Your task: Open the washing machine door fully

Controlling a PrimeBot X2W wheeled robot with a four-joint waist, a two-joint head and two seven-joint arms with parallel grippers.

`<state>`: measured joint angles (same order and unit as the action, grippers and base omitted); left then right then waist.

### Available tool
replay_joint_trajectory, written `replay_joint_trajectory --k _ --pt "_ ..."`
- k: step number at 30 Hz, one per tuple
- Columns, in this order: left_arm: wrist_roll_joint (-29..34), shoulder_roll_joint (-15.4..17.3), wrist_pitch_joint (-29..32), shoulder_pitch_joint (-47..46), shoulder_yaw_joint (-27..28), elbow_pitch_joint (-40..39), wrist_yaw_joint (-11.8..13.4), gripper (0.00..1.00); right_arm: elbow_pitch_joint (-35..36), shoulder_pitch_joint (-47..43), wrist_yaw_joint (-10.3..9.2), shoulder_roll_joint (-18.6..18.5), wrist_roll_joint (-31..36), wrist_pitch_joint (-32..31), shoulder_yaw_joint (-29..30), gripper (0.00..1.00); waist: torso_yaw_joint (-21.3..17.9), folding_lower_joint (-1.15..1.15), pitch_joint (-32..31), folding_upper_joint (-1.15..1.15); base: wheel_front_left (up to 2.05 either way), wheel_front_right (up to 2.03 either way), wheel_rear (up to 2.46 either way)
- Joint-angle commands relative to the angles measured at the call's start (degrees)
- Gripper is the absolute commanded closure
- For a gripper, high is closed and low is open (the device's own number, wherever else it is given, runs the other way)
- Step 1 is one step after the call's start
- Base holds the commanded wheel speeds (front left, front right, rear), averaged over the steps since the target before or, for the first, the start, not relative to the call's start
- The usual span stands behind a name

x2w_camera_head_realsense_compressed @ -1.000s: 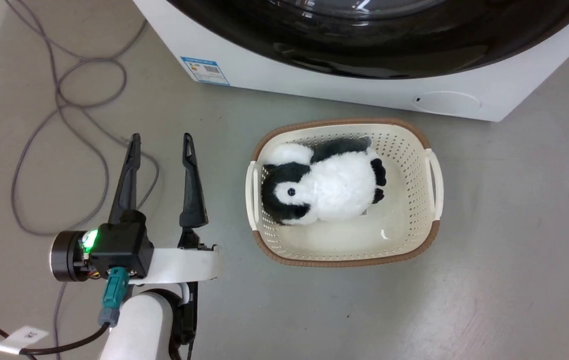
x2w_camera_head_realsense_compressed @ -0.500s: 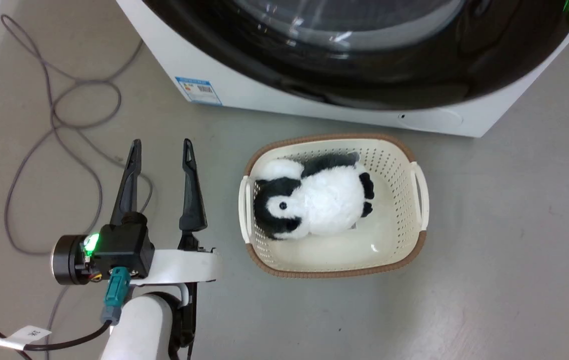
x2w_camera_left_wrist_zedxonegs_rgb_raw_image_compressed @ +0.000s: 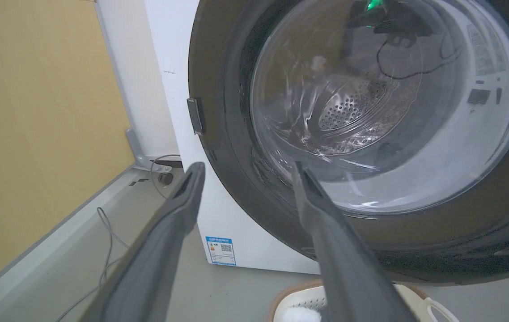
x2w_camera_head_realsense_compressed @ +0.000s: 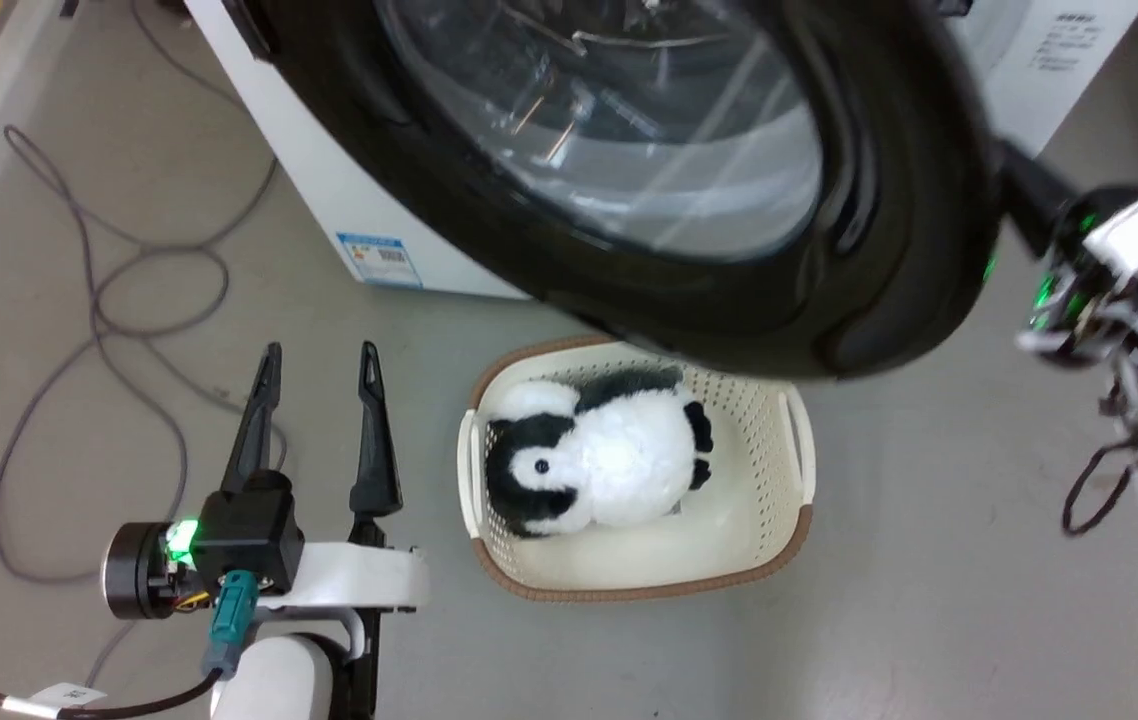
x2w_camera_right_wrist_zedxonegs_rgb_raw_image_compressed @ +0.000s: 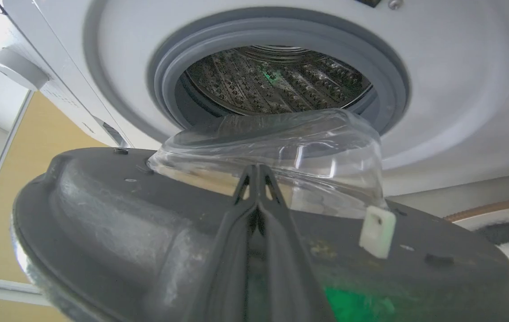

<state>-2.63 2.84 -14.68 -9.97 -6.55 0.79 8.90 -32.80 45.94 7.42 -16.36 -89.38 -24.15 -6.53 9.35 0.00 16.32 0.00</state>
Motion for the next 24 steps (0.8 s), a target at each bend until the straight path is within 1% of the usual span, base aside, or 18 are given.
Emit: replay_joint_trajectory --k 1,9,14,15,24 --pt "0.39 0.04 -0.32 0.65 0.19 0.20 -0.14 0.00 0.57 -1.46 0.07 0.66 -0.42 -0.51 -0.48 1.00 -0.44 0.00 -0.89 0.00 0.00 0.00 0.00" --pt "1.13 0.04 -0.32 2.94 0.47 1.26 -1.36 0.00 7.22 -10.61 0.07 1.28 -0.65 -4.03 -3.25 1.00 -0.60 0.00 -4.97 0.00 0.00 0.00 0.00" --pt "1.16 0.04 -0.32 4.31 0.36 1.61 -1.59 0.00 11.30 -15.81 0.07 1.75 -0.89 -5.57 -4.70 1.00 -0.29 0.00 -6.92 0.00 0.00 0.00 0.00" --pt "1.23 0.04 -0.32 5.18 0.28 2.06 -1.82 0.00 13.92 -19.04 0.07 2.19 -0.47 -5.95 -6.02 1.00 -0.13 0.00 -8.21 0.00 0.00 0.00 0.00" --pt "1.69 0.19 -0.32 7.12 0.57 2.81 -2.52 0.00 20.19 -26.39 0.07 4.69 0.02 -7.39 -10.72 1.00 0.15 0.00 -10.90 0.00 0.00 0.00 0.00"
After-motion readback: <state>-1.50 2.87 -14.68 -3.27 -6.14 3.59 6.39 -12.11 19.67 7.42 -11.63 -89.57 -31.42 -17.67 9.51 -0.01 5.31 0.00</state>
